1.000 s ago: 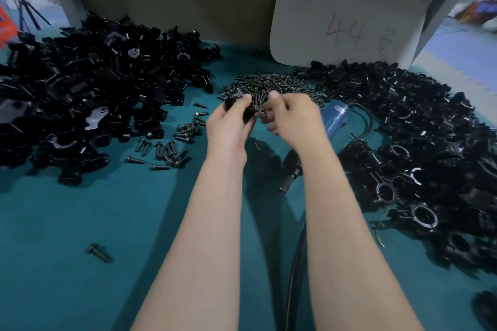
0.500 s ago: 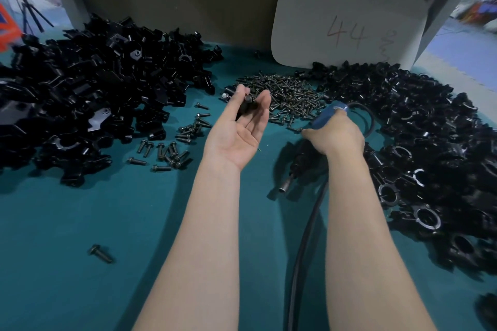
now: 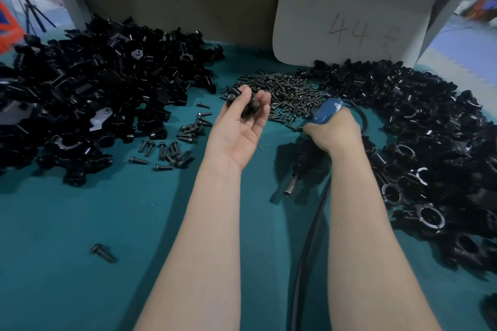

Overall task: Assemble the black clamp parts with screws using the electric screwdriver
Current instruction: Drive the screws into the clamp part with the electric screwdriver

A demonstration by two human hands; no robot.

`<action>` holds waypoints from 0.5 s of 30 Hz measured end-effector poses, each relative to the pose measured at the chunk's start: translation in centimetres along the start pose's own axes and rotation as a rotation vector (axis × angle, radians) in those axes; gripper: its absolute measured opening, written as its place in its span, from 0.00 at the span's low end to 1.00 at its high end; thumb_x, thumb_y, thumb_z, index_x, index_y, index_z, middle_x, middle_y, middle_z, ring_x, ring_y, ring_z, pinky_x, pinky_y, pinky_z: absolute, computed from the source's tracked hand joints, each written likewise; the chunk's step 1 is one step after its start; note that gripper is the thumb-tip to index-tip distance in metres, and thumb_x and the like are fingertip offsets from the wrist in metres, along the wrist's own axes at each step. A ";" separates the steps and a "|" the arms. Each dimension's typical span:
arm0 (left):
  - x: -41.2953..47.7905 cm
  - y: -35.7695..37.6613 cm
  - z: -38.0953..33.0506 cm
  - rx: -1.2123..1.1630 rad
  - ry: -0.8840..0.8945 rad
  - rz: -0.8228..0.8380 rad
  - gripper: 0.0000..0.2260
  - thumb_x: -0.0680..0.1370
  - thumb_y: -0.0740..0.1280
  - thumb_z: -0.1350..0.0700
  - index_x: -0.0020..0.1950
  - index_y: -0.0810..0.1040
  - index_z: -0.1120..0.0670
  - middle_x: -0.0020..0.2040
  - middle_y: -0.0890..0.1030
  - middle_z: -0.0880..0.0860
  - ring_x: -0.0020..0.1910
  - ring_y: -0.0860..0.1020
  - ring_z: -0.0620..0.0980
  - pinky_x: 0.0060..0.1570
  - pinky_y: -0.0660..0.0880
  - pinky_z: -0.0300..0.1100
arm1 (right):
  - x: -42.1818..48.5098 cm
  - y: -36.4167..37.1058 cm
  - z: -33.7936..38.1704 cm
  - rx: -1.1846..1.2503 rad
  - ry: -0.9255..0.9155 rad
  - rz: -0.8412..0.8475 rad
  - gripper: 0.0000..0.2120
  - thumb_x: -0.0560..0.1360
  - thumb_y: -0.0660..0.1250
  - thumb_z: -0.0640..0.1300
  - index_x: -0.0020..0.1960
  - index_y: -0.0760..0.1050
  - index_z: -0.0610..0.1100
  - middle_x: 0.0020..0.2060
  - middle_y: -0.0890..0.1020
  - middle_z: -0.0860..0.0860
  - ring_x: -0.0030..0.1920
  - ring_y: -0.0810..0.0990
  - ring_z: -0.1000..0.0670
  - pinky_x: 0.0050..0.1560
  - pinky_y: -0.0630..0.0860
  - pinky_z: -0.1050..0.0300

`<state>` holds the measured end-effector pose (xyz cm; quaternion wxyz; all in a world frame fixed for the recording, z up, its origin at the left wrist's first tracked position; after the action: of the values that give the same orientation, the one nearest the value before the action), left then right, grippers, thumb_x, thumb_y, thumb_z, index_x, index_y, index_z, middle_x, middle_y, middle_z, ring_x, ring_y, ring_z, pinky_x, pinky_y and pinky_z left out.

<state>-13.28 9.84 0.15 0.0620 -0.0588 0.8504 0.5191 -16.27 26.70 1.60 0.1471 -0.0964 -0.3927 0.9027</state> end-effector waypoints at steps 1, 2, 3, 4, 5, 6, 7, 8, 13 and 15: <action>0.1 -0.1 0.0 0.039 0.018 -0.027 0.01 0.79 0.65 0.62 0.50 0.75 0.59 0.41 0.83 0.58 0.38 0.84 0.50 0.41 0.81 0.36 | 0.1 -0.2 -0.1 0.079 0.005 -0.014 0.27 0.71 0.71 0.49 0.65 0.67 0.38 0.54 0.78 0.42 0.50 0.76 0.43 0.45 0.69 0.55; 0.2 -0.3 0.0 0.088 0.036 -0.056 0.01 0.79 0.65 0.63 0.49 0.75 0.60 0.41 0.82 0.58 0.39 0.83 0.50 0.41 0.81 0.35 | 0.1 -0.6 -0.1 0.177 0.010 -0.027 0.23 0.70 0.71 0.47 0.60 0.70 0.38 0.51 0.78 0.43 0.49 0.77 0.44 0.44 0.71 0.55; 0.4 -0.5 0.0 0.145 0.058 -0.087 0.01 0.79 0.66 0.64 0.48 0.74 0.60 0.42 0.81 0.58 0.41 0.83 0.50 0.42 0.81 0.35 | 0.0 -1.1 0.0 0.299 0.019 -0.037 0.17 0.70 0.71 0.46 0.54 0.72 0.40 0.47 0.78 0.44 0.45 0.77 0.46 0.41 0.72 0.55; 0.5 -0.6 0.0 0.203 0.083 -0.116 0.02 0.79 0.66 0.65 0.47 0.74 0.60 0.43 0.80 0.58 0.41 0.82 0.50 0.44 0.81 0.35 | -0.1 -1.6 0.1 0.446 0.040 -0.034 0.11 0.69 0.71 0.43 0.47 0.72 0.41 0.44 0.78 0.44 0.41 0.77 0.48 0.38 0.73 0.57; 0.6 -0.8 -0.1 0.265 0.112 -0.146 0.03 0.79 0.65 0.66 0.46 0.73 0.60 0.44 0.79 0.57 0.42 0.81 0.50 0.46 0.80 0.35 | -0.2 -1.8 0.1 0.621 0.077 -0.011 0.08 0.70 0.70 0.41 0.43 0.71 0.41 0.43 0.78 0.44 0.39 0.77 0.48 0.36 0.74 0.59; 0.6 -1.0 -0.1 0.331 0.143 -0.177 0.04 0.79 0.65 0.66 0.46 0.72 0.60 0.44 0.78 0.56 0.42 0.81 0.49 0.48 0.80 0.36 | -0.4 -1.9 0.2 0.824 0.123 0.031 0.07 0.70 0.69 0.38 0.41 0.70 0.40 0.42 0.77 0.43 0.37 0.77 0.48 0.33 0.75 0.60; 0.6 -1.2 -0.2 0.411 0.174 -0.214 0.04 0.79 0.65 0.66 0.46 0.71 0.59 0.44 0.78 0.55 0.41 0.81 0.48 0.49 0.80 0.36 | -0.5 -1.9 0.4 1.036 0.162 0.083 0.06 0.70 0.68 0.35 0.41 0.70 0.40 0.40 0.77 0.43 0.36 0.77 0.48 0.31 0.76 0.60; 0.7 -1.4 -0.4 0.509 0.202 -0.256 0.05 0.80 0.64 0.64 0.46 0.71 0.58 0.44 0.77 0.53 0.40 0.80 0.47 0.49 0.80 0.37 | -0.7 -1.8 0.7 1.223 0.190 0.126 0.06 0.71 0.66 0.33 0.41 0.70 0.40 0.39 0.76 0.43 0.36 0.77 0.48 0.32 0.78 0.60; 0.7 -2.3 -1.2 1.005 0.298 -0.404 0.06 0.80 0.63 0.58 0.54 0.67 0.55 0.50 0.78 0.55 0.45 0.79 0.54 0.55 0.78 0.54 | -1.0 -1.0 1.4 1.500 0.199 0.193 0.08 0.72 0.62 0.29 0.44 0.68 0.40 0.47 0.72 0.43 0.44 0.76 0.46 0.50 0.79 0.48; 0.9 -2.7 -1.3 1.053 0.291 -0.430 0.14 0.80 0.61 0.60 0.65 0.65 0.57 0.56 0.78 0.58 0.51 0.79 0.58 0.56 0.77 0.55 | -1.1 -0.5 1.5 1.508 0.189 0.211 0.07 0.73 0.62 0.28 0.44 0.68 0.39 0.46 0.73 0.42 0.45 0.77 0.44 0.48 0.80 0.47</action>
<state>-13.78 7.38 -1.79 0.0695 -0.2619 0.9625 -0.0107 -15.61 25.61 3.05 0.1190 -0.0839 0.3550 0.9235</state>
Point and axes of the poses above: each hand's wrist, its own x-axis towards the middle knuckle, its own y-axis out of the palm, z = x × y, the point moved 4 cm from there along x, towards the middle knuckle
